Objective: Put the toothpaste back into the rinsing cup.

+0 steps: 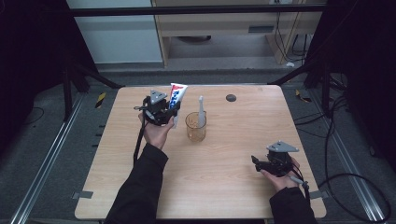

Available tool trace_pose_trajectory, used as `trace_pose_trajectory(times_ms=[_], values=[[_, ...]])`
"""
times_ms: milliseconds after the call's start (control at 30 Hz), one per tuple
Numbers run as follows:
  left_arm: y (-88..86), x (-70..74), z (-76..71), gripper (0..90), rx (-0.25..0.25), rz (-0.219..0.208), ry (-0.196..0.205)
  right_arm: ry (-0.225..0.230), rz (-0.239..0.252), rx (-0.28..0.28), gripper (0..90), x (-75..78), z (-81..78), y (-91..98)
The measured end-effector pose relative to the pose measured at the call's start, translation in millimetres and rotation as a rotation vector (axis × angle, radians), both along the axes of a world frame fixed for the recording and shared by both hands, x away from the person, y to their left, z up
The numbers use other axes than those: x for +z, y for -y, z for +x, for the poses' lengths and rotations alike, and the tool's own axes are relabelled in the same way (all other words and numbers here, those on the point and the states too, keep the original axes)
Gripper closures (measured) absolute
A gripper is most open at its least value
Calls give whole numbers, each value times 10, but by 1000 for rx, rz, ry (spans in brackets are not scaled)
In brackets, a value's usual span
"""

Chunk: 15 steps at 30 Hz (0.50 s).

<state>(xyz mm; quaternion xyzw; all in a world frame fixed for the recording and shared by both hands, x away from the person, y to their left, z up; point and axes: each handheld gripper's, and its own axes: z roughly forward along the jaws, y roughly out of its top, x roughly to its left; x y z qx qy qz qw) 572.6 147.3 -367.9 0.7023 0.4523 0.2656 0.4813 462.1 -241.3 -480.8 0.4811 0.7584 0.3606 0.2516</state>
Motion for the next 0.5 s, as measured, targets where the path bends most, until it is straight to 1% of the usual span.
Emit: trace_pose_trajectory(times_ms=[33, 267, 433, 500], values=[[9, 3, 16, 689, 2, -2, 13, 2, -1, 1, 231, 0, 0, 0], [97, 25, 91, 689, -1, -50, 39, 7, -2, 1, 229, -5, 4, 6], [148, 22, 132, 690, 2, -64, 67, 7, -5, 3, 227, -10, 3, 6], [178, 21, 144, 689, 3, -59, 80, 7, -3, 1, 227, -12, 5, 7]])
